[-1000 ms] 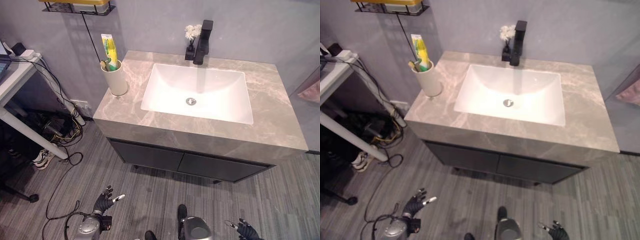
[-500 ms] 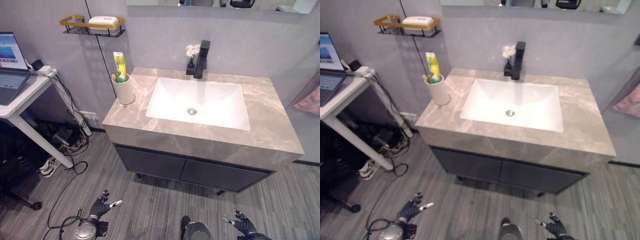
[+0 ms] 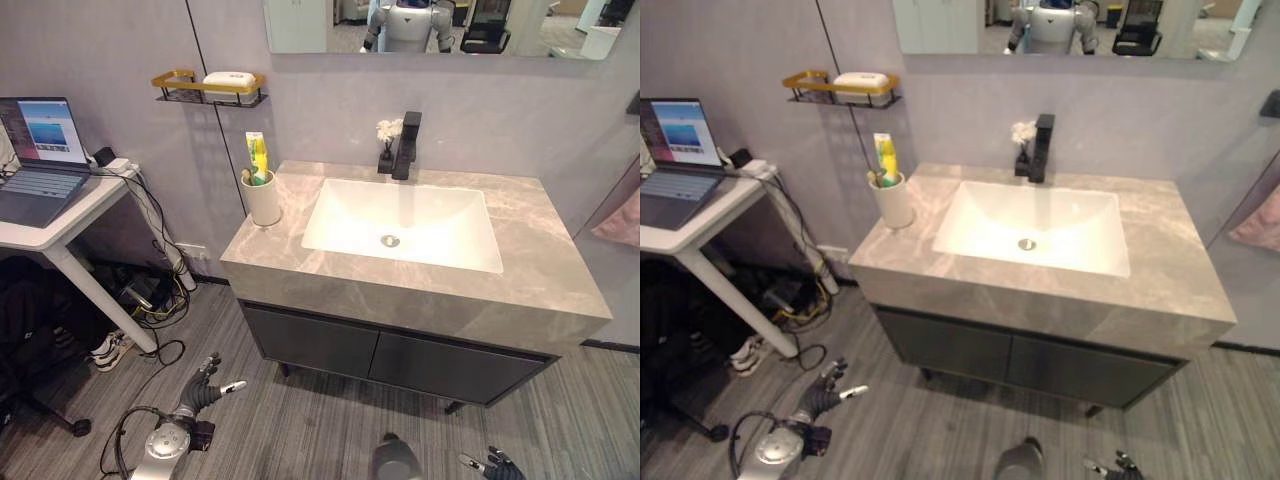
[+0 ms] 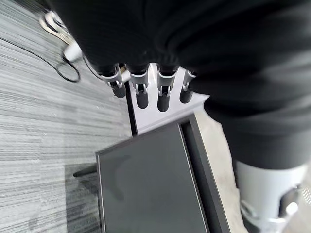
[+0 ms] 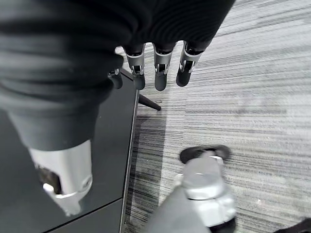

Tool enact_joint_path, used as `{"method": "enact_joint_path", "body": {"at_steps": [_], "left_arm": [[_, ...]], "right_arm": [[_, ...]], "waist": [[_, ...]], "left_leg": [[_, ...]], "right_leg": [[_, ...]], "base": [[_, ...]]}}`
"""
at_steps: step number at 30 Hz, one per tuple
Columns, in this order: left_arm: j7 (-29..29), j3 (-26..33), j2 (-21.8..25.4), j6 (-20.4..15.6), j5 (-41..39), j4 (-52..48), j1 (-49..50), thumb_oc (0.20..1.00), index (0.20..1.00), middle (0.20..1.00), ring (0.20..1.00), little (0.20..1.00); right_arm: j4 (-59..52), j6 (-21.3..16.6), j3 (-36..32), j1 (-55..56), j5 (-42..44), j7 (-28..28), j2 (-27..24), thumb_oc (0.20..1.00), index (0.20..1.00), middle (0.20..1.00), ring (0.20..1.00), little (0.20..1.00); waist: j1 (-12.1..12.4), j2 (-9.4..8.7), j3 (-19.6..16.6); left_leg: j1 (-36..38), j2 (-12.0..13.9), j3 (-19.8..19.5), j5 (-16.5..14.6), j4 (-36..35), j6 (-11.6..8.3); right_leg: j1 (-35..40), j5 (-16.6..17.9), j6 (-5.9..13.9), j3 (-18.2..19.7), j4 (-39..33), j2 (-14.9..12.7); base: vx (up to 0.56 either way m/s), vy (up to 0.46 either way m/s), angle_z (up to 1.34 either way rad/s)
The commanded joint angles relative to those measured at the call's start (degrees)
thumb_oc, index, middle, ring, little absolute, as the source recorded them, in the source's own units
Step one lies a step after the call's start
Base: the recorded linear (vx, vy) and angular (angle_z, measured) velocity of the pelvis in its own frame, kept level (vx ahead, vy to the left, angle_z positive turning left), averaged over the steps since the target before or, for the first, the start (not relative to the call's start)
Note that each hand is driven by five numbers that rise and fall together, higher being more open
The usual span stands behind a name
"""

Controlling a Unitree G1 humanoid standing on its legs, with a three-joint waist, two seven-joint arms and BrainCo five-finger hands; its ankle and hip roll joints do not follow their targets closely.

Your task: Put brush and paste in cup on sink, flatten towel.

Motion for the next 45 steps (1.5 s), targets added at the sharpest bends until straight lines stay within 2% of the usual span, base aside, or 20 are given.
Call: {"method": "enact_joint_path", "body": {"at_steps": [1,2,4,7,8,10,11,12,15,19,25,30,32,34,35,36,37,38,39,45], "left_arm": [[1.13,2.04,4.29,-3.15,1.82,-5.75,-1.96,1.0,1.0,1.0,1.0,1.0],[1.0,2.19,4.53,-3.2,1.83,-6.55,-2.1,1.0,1.0,1.0,1.0,1.0],[0.72,2.07,4.88,-3.62,1.89,-7.15,-2.48,1.0,1.0,1.0,1.0,1.0],[1.21,1.93,5.06,-4.19,1.14,-8.36,-3.78,1.0,1.0,1.0,1.0,1.0],[1.55,2.48,5.45,-4.54,0.04,-9.98,-4.05,1.0,1.0,1.0,1.0,1.0],[1.63,2.96,5.69,-4.47,-0.43,-11.06,-3.6,1.0,1.0,1.0,1.0,1.0],[1.49,3.5,5.9,-4.61,-1.22,-12.22,-3.27,1.0,1.0,1.0,1.0,1.0],[1.67,3.61,5.65,-5.13,-2.48,-11.63,-3.7,1.0,1.0,1.0,1.0,1.0],[2.23,4.55,5.06,-5.33,-4.61,-12.65,-3.76,1.0,1.0,1.0,1.0,1.0],[1.05,6.21,5.2,-6.25,-7.04,-15.63,-2.52,1.0,1.0,1.0,1.0,1.0],[-2.55,11.1,9.91,-7.77,-11.7,-24.17,0.69,1.0,1.0,1.0,1.0,1.0],[-7.36,16.59,15.53,-8.16,-19.8,-31.62,2.78,1.0,1.0,1.0,1.0,1.0],[-7.71,17.24,16.24,-8.34,-20.65,-32.64,2.99,1.0,1.0,1.0,1.0,1.0],[-9.92,18.75,17.89,-9.07,-26.32,-36.19,1.97,1.0,1.0,1.0,1.0,1.0],[-9.94,18.75,17.9,-9.07,-26.35,-36.18,1.96,0.922,0.922,0.922,0.922,0.922],[-10.59,18.3,16.91,-8.93,-28.84,-36.21,0.9,0.583,0.583,0.583,0.583,0.583],[-10.82,17.16,15.65,-8.8,-30.08,-35.35,0.11,0.423,0.423,0.423,0.423,0.423],[-10.82,17.15,15.65,-8.8,-30.08,-35.34,0.1,0.369,0.369,0.369,0.369,0.369],[-10.33,15.3,15.18,-8.17,-28.98,-33.9,-1.41,0.2,0.2,0.2,0.2,0.2],[-10.58,11.54,18.31,-7.59,-26.7,-29.91,-5.14,0.2,0.2,0.2,0.2,0.2]], "right_arm": [[0.54,-2.57,-0.96,-3.13,0.68,-0.78,-0.47,1.0,1.0,1.0,1.0,1.0],[0.6,-2.65,-1.04,-2.98,0.0,-0.97,-0.71,1.0,1.0,1.0,1.0,1.0],[0.07,-2.93,-1.38,-2.42,-0.45,-1.17,-0.99,1.0,1.0,1.0,1.0,1.0],[0.81,-2.86,-1.7,-2.38,-0.62,-1.5,-1.07,1.0,1.0,1.0,1.0,1.0],[1.86,-2.61,-1.5,-2.82,-1.54,-1.98,-1.06,1.0,1.0,1.0,1.0,1.0],[1.88,-2.5,-1.41,-3.04,-1.91,-2.23,-1.18,1.0,1.0,1.0,1.0,1.0],[1.92,-2.49,-1.31,-2.95,-1.99,-2.23,-1.11,1.0,1.0,1.0,1.0,1.0],[2.14,-2.48,-1.23,-2.88,-1.87,-2.1,-1.05,1.0,1.0,1.0,1.0,1.0],[3.97,-1.99,-0.99,-3.5,-1.78,-2.06,-1.3,1.0,1.0,1.0,1.0,1.0],[7.15,-1.65,-0.55,-5.34,-2.61,-2.11,-2.21,1.0,1.0,1.0,1.0,1.0],[9.95,-0.65,1.94,-8.02,-8.95,-1.08,-3.49,1.0,1.0,1.0,1.0,1.0],[12.97,0.79,4.1,-8.89,-15.57,0.56,-3.78,1.0,1.0,1.0,1.0,1.0],[13.2,0.82,4.39,-9.1,-16.3,0.65,-3.7,1.0,1.0,1.0,1.0,1.0],[14.34,1.17,5.59,-9.16,-19.1,1.5,-3.29,1.0,1.0,1.0,1.0,1.0],[14.35,1.16,5.59,-9.17,-19.1,1.5,-3.29,1.0,1.0,1.0,1.0,1.0],[14.2,1.12,5.94,-9.17,-19.52,1.58,-3.11,1.0,1.0,1.0,1.0,1.0],[14.16,1.05,6.39,-9.14,-20.04,1.53,-2.94,1.0,1.0,1.0,1.0,1.0],[14.16,1.05,6.39,-9.14,-20.04,1.53,-2.94,1.0,1.0,1.0,1.0,1.0],[13.45,1.03,7.74,-9.41,-20.87,1.99,-2.93,1.0,1.0,1.0,1.0,1.0],[12.96,1.25,8.31,-9.15,-22.03,1.86,-3.84,1.0,1.0,1.0,1.0,1.0]], "waist": [[-1.38,0.12,1.18],[-1.45,0.18,1.31],[-2.14,0.21,1.2],[-3.17,-0.2,1.38],[-2.08,-0.5,1.83],[-1.51,-0.72,1.87],[-1.18,-1.07,1.44],[-1.47,-1.51,0.91],[-0.59,-1.27,-0.47],[-0.12,0.18,-1.34],[0.64,3.1,-1.07],[0.79,5.23,-1.72],[0.76,5.37,-1.78],[0.57,5.78,-2.13],[0.58,5.77,-2.1],[0.4,5.78,-2.25],[0.26,5.81,-2.23],[0.28,5.81,-2.23],[-0.11,5.96,-2.06],[-1.49,6.81,-0.68]], "left_leg": [[-0.15,1.18,1.0,-5.44,4.69,-2.44],[0.09,0.85,0.89,-5.45,4.54,-2.48],[0.09,0.63,0.4,-5.75,4.56,-2.61],[-0.41,0.94,-0.99,-5.63,4.83,-3.49],[-0.43,1.95,-1.59,-5.87,5.28,-4.64],[-0.35,2.01,-1.71,-5.98,5.35,-4.8],[-0.5,2.02,-1.84,-6.23,5.55,-5.12],[-0.45,2.28,-2.35,-6.96,6.08,-5.34],[-0.24,2.98,-3.91,-7.43,6.8,-6.07],[-0.66,4.6,-5.61,-6.88,6.43,-6.91],[-1.05,5.98,-6.19,-5.09,4.46,-7.96],[-0.93,5.54,-5.74,-3.85,2.21,-8.31],[-0.68,5.43,-5.7,-3.64,1.69,-8.34],[0.38,4.91,-5.6,-2.9,-0.11,-8.47],[0.43,4.91,-5.6,-2.87,-0.17,-8.47],[0.61,4.7,-5.53,-2.83,-0.35,-8.48],[0.7,4.52,-5.47,-2.8,-0.42,-8.48],[0.7,4.52,-5.46,-2.8,-0.42,-8.48],[0.64,4.16,-5.44,-2.79,-0.4,-8.41],[-0.27,2.88,-3.64,-1.77,-1.51,-8.47]], "right_leg": [[-8.43,5.77,0.83,-0.76,1.16,0.11],[-8.95,5.86,1.02,-2.45,0.75,0.01],[-9.17,6.61,1.01,-2.15,-1.16,0.21],[-10.86,8.24,1.44,1.95,-4.84,0.33],[-10.76,7.77,1.71,1.02,-9.46,-0.13],[-10.16,7.2,1.76,-0.53,-10.16,-0.31],[-8.56,5.49,1.26,-0.49,-11.3,0.18],[-8.09,4.28,0.73,3.0,-10.75,1.16],[-6.18,3.11,0.1,3.29,-11.38,2.37],[-5.75,1.9,-0.5,2.61,-10.83,3.7],[-6.52,0.04,-1.08,1.52,-9.7,4.64],[-6.91,1.11,-0.91,1.68,-10.65,4.47],[-6.79,1.31,-0.88,1.71,-10.85,4.45],[-6.16,2.8,-0.5,2.05,-12.02,4.07],[-6.12,2.82,-0.5,2.05,-12.07,4.07],[-6.02,3.27,-0.41,2.26,-12.42,4.02],[-6.06,3.54,-0.37,2.45,-12.6,3.98],[-6.05,3.54,-0.37,2.45,-12.6,3.98],[-6.22,3.78,-0.35,2.69,-12.92,3.92],[-8.43,6.29,0.62,4.44,-14.95,3.58]], "base": [[0.06,0.133,0.1],[0.07,0.077,0.07],[0.09,0.005,0.05],[0.15,-0.117,0.14],[0.22,-0.214,0.42],[0.12,-0.143,0.33],[0.1,-0.137,0.13],[0.16,-0.178,0.24],[0.23,-0.224,0.62],[0.13,-0.161,0.21],[0.07,-0.084,0.29],[0.05,0.004,0.07],[0.02,0.004,-0.02],[0.03,0.01,-0.04],[0.0,0.0,0.0],[0.0,0.0,0.0],[0.0,0.0,0.0],[0.0,0.0,0.0],[0.0,0.0,0.0],[-0.05,0.019,-0.15]]}}
